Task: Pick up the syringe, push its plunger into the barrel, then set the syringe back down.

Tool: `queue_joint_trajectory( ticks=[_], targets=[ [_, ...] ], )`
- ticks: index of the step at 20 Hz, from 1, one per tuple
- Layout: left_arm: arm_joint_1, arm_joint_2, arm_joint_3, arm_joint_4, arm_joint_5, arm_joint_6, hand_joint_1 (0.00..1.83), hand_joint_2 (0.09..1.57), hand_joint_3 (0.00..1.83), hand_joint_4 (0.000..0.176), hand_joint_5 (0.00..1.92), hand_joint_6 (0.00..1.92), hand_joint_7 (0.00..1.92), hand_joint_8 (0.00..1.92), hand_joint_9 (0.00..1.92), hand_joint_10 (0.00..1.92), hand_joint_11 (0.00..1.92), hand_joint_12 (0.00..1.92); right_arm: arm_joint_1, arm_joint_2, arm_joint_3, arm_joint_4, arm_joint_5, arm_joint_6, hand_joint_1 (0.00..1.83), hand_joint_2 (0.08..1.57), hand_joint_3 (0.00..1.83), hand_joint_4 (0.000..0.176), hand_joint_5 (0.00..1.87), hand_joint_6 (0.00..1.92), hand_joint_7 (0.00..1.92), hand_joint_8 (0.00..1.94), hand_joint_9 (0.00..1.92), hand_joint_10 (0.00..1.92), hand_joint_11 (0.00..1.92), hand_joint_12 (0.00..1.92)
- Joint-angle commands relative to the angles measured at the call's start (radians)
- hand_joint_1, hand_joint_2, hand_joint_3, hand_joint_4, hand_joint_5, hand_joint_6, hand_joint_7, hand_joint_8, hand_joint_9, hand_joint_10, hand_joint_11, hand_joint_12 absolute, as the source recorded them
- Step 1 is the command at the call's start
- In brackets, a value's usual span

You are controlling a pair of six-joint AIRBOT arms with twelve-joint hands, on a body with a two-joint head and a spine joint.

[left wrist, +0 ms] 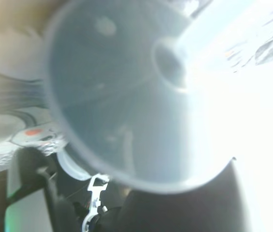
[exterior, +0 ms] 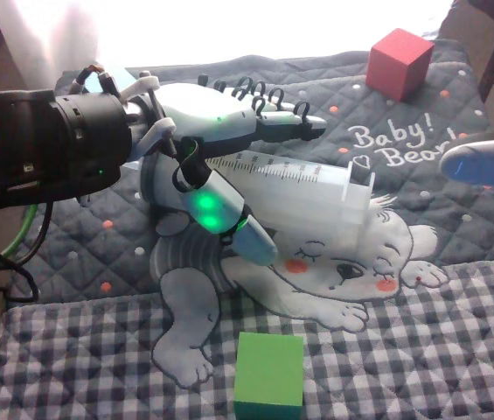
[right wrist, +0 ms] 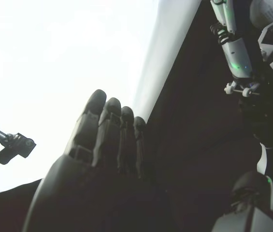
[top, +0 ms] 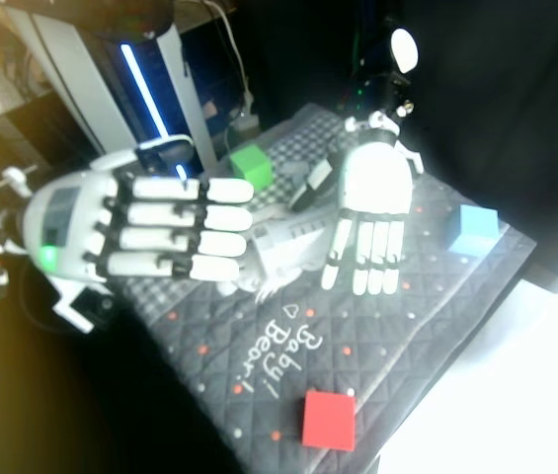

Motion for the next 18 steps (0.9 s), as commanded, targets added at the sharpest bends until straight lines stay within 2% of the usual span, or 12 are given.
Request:
queue_joint_trajectory(
  ticks=[1,5,9,11,13,14,15,16,17,18],
  targets=[
    [-0.012,0.008,-0.004,-0.013,-0.069,-0.008,0.49,0.64,0.0,0.176,0.0,0.0,0.0,0.0,0.0,0.0,0.0,0.0,0.015,0.004,0.003,0.018,0.122,0.002,0.33,0.74,0.0,0.0,0.11,0.0,0.16,0.0,0.15,0.0,0.0,0.45],
    [-0.018,0.035,-0.029,0.006,-0.074,-0.008,0.37,0.61,0.0,0.176,0.0,0.0,0.0,0.0,0.0,0.0,0.0,0.0,0.015,0.004,0.002,0.018,0.123,0.002,0.35,0.75,0.0,0.0,0.12,0.0,0.15,0.0,0.15,0.0,0.0,0.4],
    [-0.041,0.109,-0.079,0.005,-0.122,-0.009,0.36,0.57,0.0,0.176,0.0,0.0,0.0,0.0,0.0,0.0,0.0,0.0,0.015,0.004,0.0,0.018,0.123,0.002,0.33,0.78,0.01,0.0,0.1,0.0,0.14,0.0,0.15,0.0,0.0,0.4],
    [-0.056,0.164,-0.108,-0.011,-0.166,-0.009,0.35,0.59,0.0,0.176,0.0,0.0,0.0,0.0,0.0,0.0,0.0,0.0,0.015,0.004,-0.004,0.018,0.126,0.002,0.37,0.74,0.0,0.0,0.09,0.0,0.14,0.0,0.13,0.0,0.0,0.35],
    [-0.088,0.236,-0.148,-0.006,-0.205,-0.009,0.35,0.59,0.0,0.176,0.0,0.0,0.0,0.0,0.0,0.0,0.0,0.0,0.015,0.004,-0.009,0.019,0.133,0.002,0.34,0.76,0.0,0.0,0.08,0.0,0.12,0.0,0.12,0.0,0.0,0.35],
    [-0.102,0.261,-0.167,0.004,-0.214,-0.009,0.33,0.61,0.0,0.169,0.0,0.0,0.0,0.0,0.0,0.0,0.0,0.0,0.015,0.004,-0.01,0.02,0.137,0.002,0.34,0.76,0.0,0.0,0.07,0.0,0.11,0.0,0.11,0.0,0.0,0.32],
    [-0.115,0.29,-0.189,0.009,-0.223,-0.003,0.43,0.63,0.01,0.157,0.0,0.0,0.0,0.0,0.0,0.0,0.0,0.0,0.015,0.004,-0.01,0.02,0.142,0.002,0.31,0.76,0.0,0.0,0.08,0.0,0.1,0.0,0.11,0.0,0.0,0.34],
    [-0.131,0.334,-0.222,0.008,-0.24,0.013,0.45,0.62,0.0,0.152,0.0,0.0,0.0,0.0,0.0,0.0,0.0,0.0,0.015,0.004,-0.012,0.02,0.151,0.002,0.27,0.77,0.01,0.0,0.08,0.0,0.1,0.0,0.12,0.01,0.0,0.35],
    [-0.136,0.348,-0.235,0.002,-0.246,0.026,0.53,0.65,0.01,0.171,0.0,0.0,0.0,0.0,0.0,0.0,0.0,0.0,0.015,0.004,-0.013,0.02,0.154,0.002,0.2,0.81,0.01,0.0,0.08,0.0,0.09,0.0,0.1,0.0,0.0,0.32],
    [-0.146,0.389,-0.269,-0.028,-0.262,0.068,0.48,0.73,0.01,0.168,0.0,0.0,0.0,0.0,0.0,0.0,0.0,0.0,0.015,0.004,-0.016,0.02,0.163,0.002,0.19,0.81,0.01,0.0,0.07,0.0,0.07,0.0,0.09,0.0,0.0,0.28]
  ],
)
